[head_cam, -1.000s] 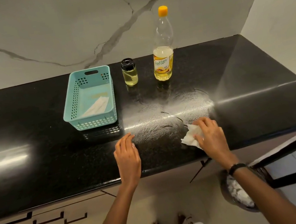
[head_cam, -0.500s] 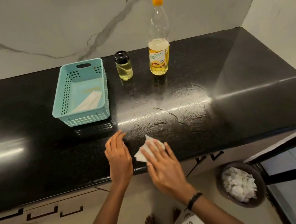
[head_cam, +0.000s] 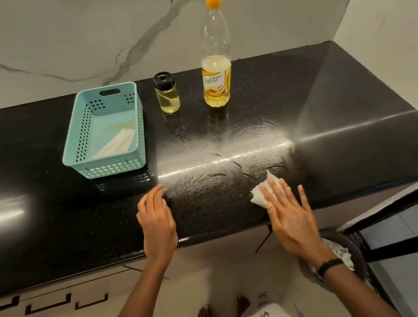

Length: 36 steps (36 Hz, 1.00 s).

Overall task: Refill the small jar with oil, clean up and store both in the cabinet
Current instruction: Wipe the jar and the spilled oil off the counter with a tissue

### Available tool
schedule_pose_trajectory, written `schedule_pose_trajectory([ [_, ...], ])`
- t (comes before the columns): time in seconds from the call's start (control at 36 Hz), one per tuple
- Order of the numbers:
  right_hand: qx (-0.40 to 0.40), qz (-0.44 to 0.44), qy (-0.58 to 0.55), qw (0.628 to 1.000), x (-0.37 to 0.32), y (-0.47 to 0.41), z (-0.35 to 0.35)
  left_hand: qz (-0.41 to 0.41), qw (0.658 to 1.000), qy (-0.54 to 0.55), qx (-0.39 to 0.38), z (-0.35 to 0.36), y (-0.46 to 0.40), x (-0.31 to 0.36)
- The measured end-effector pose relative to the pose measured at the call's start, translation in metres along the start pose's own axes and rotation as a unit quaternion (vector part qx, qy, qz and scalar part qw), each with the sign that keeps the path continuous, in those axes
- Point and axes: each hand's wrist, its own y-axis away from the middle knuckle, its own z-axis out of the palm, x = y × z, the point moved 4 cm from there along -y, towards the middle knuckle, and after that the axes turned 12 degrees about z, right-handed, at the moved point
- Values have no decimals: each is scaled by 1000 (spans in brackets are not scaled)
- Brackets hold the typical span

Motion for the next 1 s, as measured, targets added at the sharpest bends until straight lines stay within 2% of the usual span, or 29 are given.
schedule_pose_trajectory([
  [0.28,-41,20,15,999,-12,-70,-9,-7,1000,-13,-8,2,0,-1],
  [0.53,-40,21,14,999,-42,-147,-5,3,999,-43,-22,6,2,-3],
  [0.75,-26,27,5,999,-72,-217,-3,-3,1000,-31,2,5,1,1],
  [1.0,-7,120,-51,991,-125,-245,9,-19,999,-32,6,4,-1,3],
])
